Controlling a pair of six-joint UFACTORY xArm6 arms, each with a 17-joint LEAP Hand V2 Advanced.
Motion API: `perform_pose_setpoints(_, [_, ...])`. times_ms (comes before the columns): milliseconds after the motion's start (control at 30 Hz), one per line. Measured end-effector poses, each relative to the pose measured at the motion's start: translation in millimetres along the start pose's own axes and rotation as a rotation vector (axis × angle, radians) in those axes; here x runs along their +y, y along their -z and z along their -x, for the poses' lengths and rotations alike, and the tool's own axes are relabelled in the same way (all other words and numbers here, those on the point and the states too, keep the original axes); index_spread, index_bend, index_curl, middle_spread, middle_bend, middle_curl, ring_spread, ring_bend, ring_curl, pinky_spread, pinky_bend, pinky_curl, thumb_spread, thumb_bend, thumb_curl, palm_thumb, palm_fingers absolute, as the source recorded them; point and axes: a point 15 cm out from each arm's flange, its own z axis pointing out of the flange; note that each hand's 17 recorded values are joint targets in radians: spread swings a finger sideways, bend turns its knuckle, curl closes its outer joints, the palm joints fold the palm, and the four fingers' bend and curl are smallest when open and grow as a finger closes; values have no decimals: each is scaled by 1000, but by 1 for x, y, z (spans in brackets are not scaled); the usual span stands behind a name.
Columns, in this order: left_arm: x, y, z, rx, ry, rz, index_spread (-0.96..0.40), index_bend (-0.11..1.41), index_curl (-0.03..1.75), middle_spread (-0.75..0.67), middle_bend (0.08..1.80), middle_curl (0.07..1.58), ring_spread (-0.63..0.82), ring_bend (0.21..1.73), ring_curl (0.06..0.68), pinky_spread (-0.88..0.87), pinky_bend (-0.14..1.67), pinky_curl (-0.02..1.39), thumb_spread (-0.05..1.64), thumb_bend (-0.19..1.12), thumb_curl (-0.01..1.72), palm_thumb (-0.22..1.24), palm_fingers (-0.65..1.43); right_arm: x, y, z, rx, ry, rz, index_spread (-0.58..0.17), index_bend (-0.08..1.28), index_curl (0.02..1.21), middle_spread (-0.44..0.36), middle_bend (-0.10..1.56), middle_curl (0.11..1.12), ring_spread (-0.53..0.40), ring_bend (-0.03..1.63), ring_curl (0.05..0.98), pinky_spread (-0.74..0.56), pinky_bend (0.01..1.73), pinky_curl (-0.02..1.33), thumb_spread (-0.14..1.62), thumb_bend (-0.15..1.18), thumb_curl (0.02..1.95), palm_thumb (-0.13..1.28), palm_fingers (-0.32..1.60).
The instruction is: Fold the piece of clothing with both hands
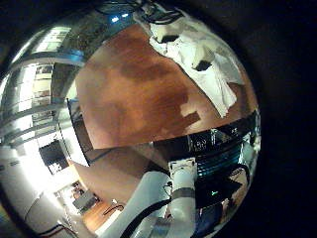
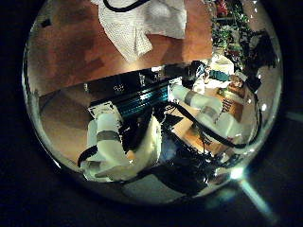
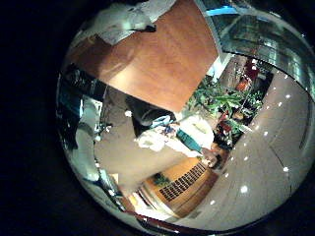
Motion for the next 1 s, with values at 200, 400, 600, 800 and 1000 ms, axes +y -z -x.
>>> perform_pose_setpoints(200, [9, 8, -2, 18, 67, 16, -12, 150, 287, 236, 199, 372, 267, 787, 194, 317, 474, 334, 1231, -20, 266, 195, 121, 5, -1, -3, -19, 32, 3, -355, 153, 273, -44, 328, 367, -12, 757, 219, 315, 891, 108, 1319, -16, 220, 387, 158])
perform_pose_setpoints(400, [10, 12, -4, 1, 46, 17, -14, 152, 285, 237, 200, 372, 258, 792, 194, 312, 489, 336, 1205, -18, 275, 192, 119, 10, 1, -2, -35, 41, -1, -359, 155, 274, -54, 332, 369, -21, 753, 220, 296, 891, 110, 1317, -13, 218, 380, 173])
perform_pose_setpoints(600, [7, 9, -16, -22, -4, 31, -14, 155, 286, 237, 201, 373, 258, 791, 194, 308, 490, 333, 1187, -12, 286, 215, 113, 14, -3, -6, -55, 16, 17, -361, 157, 277, -56, 333, 369, -28, 752, 223, 285, 889, 109, 1316, -12, 219, 379, 178])
perform_pose_setpoints(800, [2, -8, -43, -90, -148, 64, 5, 144, 278, 271, 193, 367, 286, 792, 197, 332, 503, 337, 1129, -27, 294, 229, 51, 4, -12, -12, -60, -10, 25, -356, 159, 279, -57, 331, 369, -30, 748, 224, 282, 887, 108, 1324, -11, 218, 388, 180])
perform_pose_setpoints(1000, [-34, -37, -69, -105, -225, 2, 29, 146, 272, 303, 196, 360, 330, 783, 197, 359, 517, 338, 1081, -34, 283, 180, 15, 4, -25, -14, -115, -40, 75, -357, 159, 281, -57, 328, 368, -22, 747, 224, 282, 893, 107, 1329, -8, 221, 409, 196])
